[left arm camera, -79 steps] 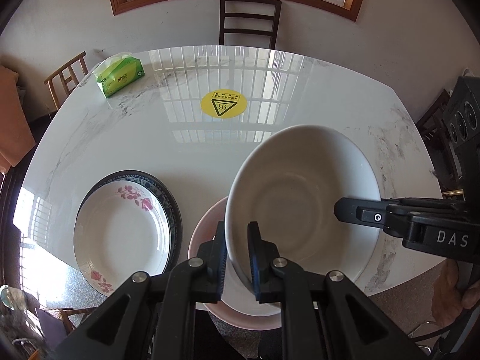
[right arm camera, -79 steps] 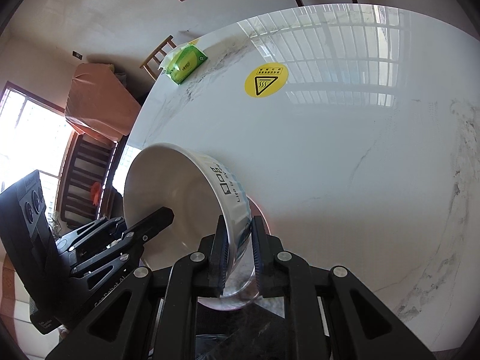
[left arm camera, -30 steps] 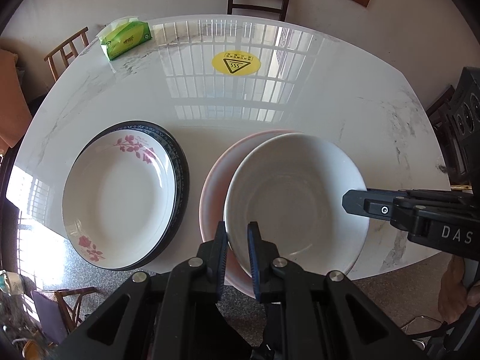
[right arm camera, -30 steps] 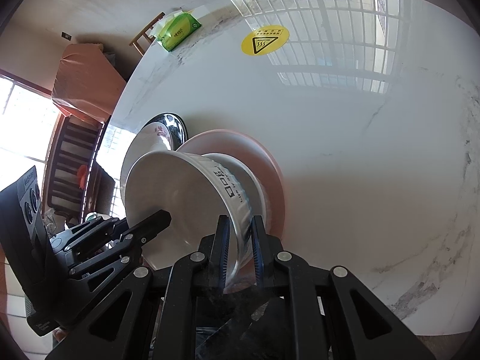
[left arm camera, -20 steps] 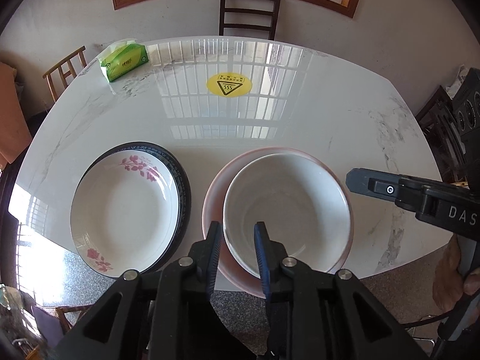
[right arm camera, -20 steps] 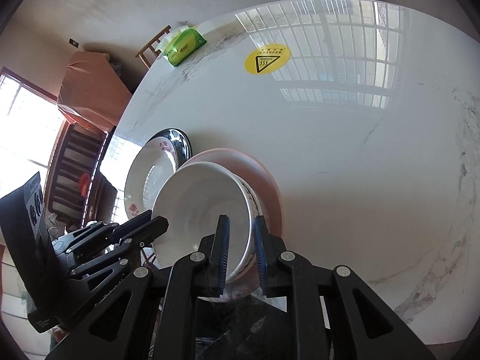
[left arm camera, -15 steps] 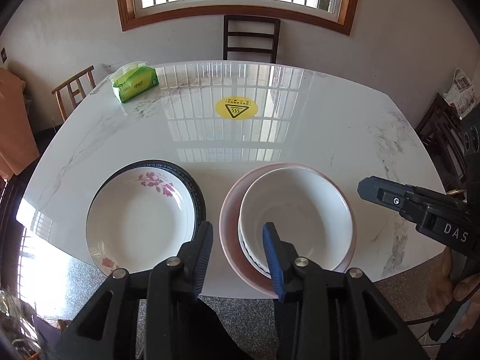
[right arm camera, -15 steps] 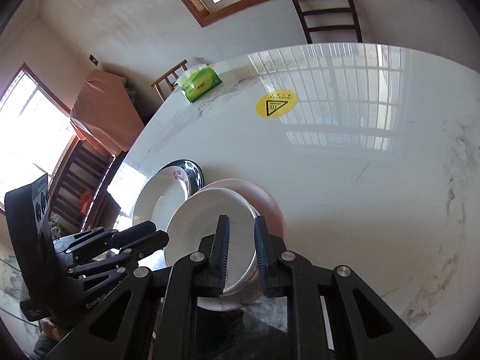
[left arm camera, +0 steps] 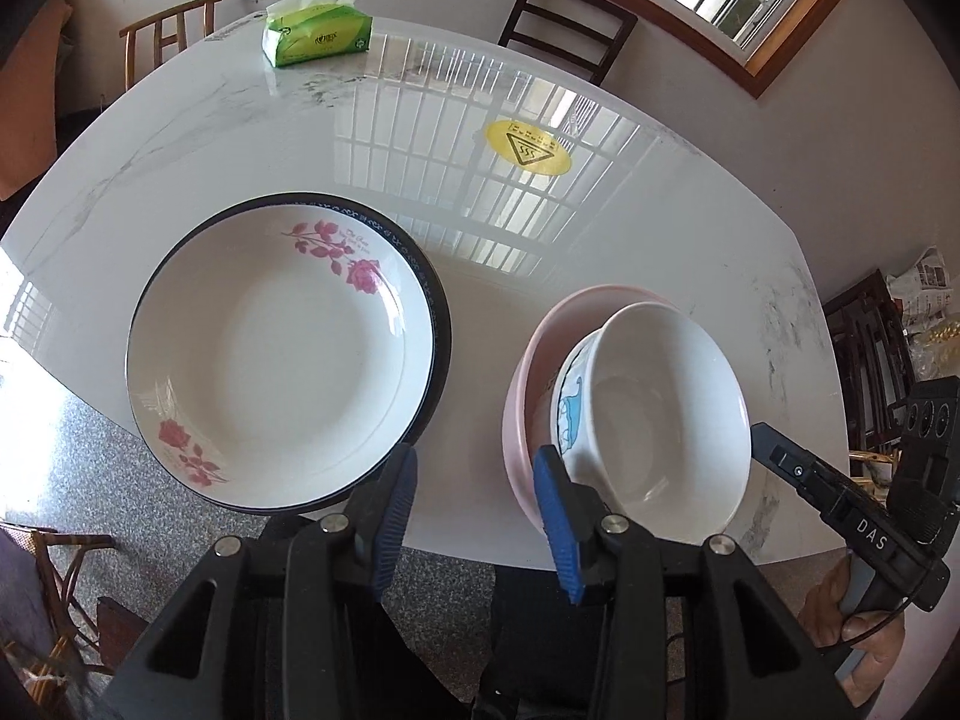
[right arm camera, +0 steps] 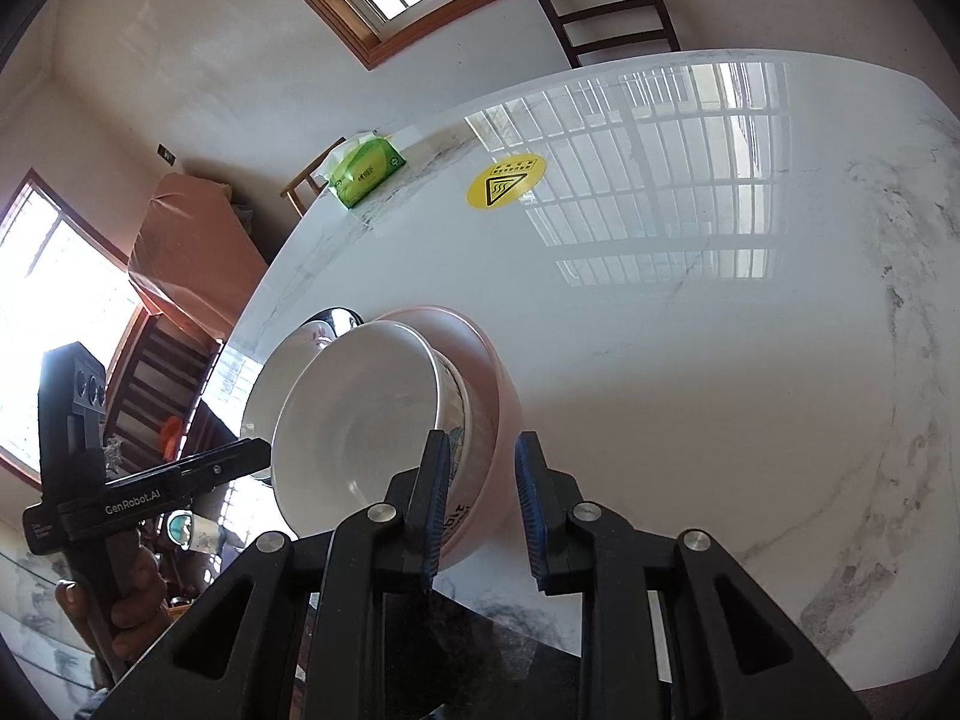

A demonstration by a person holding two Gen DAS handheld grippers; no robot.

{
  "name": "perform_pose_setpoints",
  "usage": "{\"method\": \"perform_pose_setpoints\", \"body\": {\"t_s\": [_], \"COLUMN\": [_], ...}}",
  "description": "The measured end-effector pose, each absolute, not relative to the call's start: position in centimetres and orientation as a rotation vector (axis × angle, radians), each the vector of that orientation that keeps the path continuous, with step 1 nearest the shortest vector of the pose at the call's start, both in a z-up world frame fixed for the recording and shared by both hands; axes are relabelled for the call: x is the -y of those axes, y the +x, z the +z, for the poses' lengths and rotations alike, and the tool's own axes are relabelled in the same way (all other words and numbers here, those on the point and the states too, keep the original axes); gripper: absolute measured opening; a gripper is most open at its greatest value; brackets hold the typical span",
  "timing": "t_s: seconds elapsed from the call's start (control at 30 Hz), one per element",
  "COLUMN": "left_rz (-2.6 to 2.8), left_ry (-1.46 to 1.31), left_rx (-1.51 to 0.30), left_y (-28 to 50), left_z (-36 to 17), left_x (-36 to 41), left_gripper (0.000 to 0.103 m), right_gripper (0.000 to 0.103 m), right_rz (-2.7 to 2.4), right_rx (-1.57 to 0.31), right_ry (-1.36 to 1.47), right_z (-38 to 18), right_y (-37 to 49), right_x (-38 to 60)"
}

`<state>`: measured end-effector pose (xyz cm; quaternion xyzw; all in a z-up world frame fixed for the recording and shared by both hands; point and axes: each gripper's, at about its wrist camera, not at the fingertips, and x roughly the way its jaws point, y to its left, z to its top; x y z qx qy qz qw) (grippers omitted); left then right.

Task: Organize plates and bowls
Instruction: 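Lower the 'Dog' bowl into the white bowl and open both grippers, then close both grippers on the rim of the nested pink bowl stack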

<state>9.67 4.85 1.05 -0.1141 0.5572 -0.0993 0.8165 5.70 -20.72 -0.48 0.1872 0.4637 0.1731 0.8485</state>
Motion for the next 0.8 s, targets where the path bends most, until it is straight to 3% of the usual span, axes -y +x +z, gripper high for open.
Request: {"method": "perform_pose_setpoints", "body": {"t_s": [0.8], "left_rz": [-0.141], "left_ry": [-0.228], "left_rx": [-1.299], "left_y": [11.4], "left_z": [-1.3], "left_x": [-3.6], "left_gripper": [0.043], "right_gripper": [0.023], "right_rz": [0.309], "right_rx": [-1.101], "right_ry": [0.277], "right_z": [-2.3], "right_y": [7.9], "right_x": [19.4]}}
